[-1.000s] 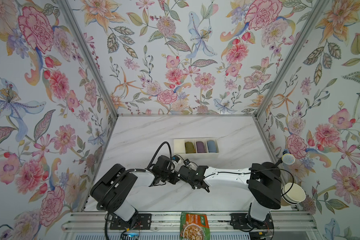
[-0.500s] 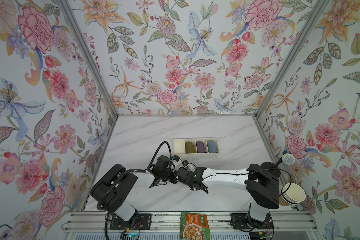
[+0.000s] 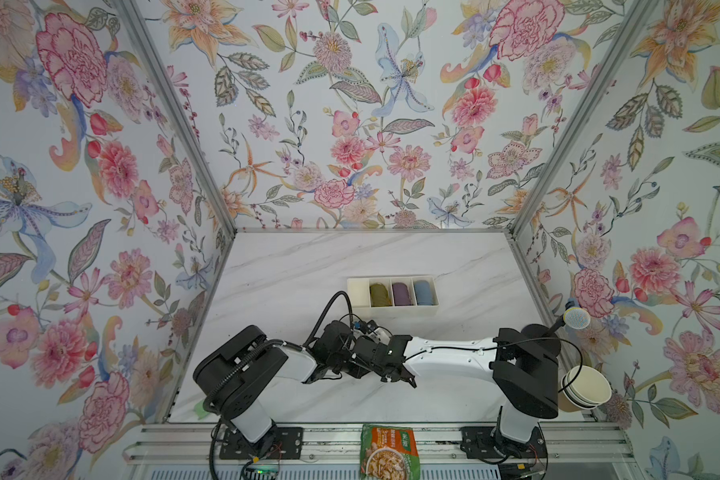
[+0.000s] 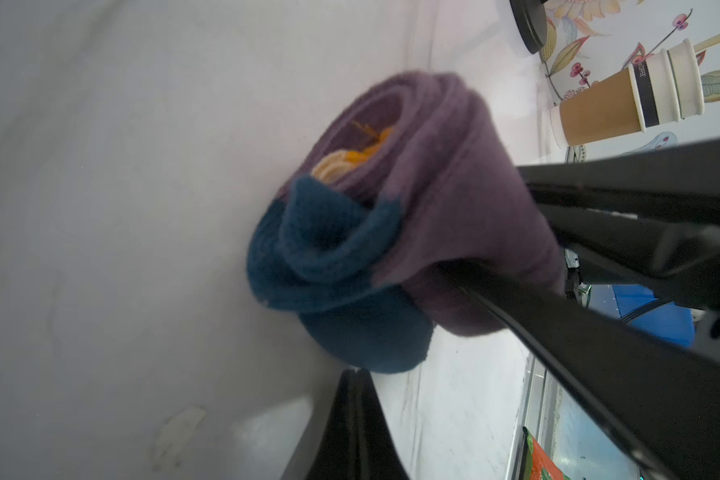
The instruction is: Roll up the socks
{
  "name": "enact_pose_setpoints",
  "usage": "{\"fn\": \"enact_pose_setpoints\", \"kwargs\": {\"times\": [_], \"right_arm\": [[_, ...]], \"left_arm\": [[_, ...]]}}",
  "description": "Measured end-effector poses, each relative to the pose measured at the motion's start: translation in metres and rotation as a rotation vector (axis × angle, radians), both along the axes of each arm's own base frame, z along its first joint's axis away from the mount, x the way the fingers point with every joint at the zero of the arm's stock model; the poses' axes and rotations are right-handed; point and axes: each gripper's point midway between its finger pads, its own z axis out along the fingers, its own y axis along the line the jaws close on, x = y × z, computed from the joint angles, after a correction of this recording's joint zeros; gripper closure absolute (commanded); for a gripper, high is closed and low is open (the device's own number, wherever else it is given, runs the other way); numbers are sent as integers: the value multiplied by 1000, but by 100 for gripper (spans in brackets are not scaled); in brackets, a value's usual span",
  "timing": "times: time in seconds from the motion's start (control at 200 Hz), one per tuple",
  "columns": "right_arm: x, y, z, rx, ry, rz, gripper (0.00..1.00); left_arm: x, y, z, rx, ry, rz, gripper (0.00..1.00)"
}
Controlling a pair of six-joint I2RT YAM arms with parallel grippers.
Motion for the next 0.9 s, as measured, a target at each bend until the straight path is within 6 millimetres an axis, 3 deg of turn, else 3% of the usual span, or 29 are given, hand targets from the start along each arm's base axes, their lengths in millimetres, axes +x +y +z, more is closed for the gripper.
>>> {"fn": "enact_pose_setpoints", "kwargs": {"times": [0.35,0.615,0.901], "right_arm": [[-3,4,1,3,-7,15,71],[-6,5,0,4,-8,20,55],[-14,10,-1,74,13,54,52]], "left_arm": [[3,-10,0,-28,-7,0,95],[6,-13,-1,-29,-8,0,95],[10,-16,-1,-32,-16,-3,95]]}}
